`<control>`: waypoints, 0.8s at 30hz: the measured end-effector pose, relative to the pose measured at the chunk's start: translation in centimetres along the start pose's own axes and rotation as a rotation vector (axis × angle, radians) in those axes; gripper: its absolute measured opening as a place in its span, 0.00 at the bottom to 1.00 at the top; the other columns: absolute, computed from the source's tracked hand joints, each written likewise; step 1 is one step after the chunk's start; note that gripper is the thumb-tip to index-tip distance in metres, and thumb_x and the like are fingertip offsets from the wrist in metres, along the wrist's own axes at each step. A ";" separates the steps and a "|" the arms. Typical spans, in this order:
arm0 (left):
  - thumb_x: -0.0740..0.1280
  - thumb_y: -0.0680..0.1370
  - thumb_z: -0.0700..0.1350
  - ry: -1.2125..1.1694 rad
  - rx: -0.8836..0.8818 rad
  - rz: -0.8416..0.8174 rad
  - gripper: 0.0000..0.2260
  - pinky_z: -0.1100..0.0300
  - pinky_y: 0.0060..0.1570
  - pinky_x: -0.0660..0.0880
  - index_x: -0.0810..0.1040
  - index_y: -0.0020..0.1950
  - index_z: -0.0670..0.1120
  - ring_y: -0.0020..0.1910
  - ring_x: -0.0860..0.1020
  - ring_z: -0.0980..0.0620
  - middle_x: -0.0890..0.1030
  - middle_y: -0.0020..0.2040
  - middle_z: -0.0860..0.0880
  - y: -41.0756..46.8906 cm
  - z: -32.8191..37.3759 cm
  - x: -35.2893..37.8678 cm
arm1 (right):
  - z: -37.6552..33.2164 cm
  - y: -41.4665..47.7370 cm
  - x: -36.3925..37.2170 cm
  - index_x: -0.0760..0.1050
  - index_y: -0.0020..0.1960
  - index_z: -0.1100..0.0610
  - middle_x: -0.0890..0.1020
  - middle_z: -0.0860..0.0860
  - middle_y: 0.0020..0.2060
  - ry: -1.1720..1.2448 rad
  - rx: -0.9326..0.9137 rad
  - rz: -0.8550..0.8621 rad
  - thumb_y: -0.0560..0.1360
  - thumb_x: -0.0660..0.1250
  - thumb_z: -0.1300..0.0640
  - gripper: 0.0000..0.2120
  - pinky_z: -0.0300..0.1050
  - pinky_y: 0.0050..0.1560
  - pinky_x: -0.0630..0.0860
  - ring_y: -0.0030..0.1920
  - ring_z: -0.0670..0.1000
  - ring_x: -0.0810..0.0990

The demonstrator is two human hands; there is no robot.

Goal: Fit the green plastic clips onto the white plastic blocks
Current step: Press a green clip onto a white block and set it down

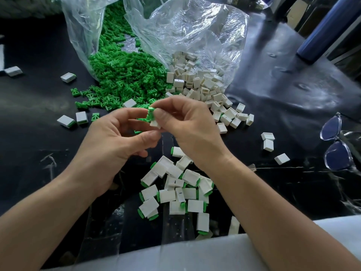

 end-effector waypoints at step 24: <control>0.71 0.62 0.43 0.027 0.098 0.026 0.07 0.66 0.30 0.77 0.83 0.39 0.49 0.32 0.82 0.53 0.84 0.36 0.48 -0.1 -0.1 0.0 | -1.1 -0.1 -0.5 0.71 0.41 0.58 0.77 0.54 0.35 0.358 0.245 0.045 0.78 0.58 0.66 0.08 0.41 0.36 0.80 0.32 0.47 0.79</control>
Point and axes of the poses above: each hand's wrist, its own y-axis towards the middle knuckle, its own x-axis out of the palm, z = x × y, the point moved 1 cm from there along y, towards the middle knuckle
